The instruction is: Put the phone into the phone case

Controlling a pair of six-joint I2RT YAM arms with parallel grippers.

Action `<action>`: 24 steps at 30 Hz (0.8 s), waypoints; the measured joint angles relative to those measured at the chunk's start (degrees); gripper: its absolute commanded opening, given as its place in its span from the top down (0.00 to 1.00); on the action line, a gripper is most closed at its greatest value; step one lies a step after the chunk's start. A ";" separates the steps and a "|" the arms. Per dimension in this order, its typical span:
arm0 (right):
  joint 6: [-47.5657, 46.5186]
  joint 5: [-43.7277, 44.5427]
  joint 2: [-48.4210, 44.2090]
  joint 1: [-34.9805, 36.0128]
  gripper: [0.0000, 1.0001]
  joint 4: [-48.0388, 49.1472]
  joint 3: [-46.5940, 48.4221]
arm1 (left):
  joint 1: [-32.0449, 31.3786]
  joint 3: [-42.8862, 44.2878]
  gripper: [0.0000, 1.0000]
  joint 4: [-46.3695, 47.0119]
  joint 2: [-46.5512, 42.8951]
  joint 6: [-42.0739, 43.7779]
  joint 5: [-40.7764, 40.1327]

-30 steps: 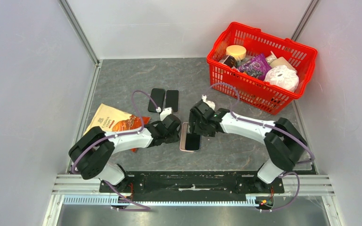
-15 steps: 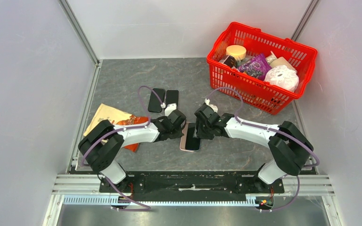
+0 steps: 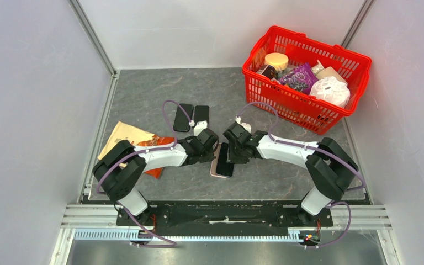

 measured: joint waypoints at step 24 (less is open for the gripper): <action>-0.31 1.09 -3.30 -0.04 0.37 1.68 -1.79 | -0.02 -1.53 0.88 2.08 -0.74 0.00 -0.09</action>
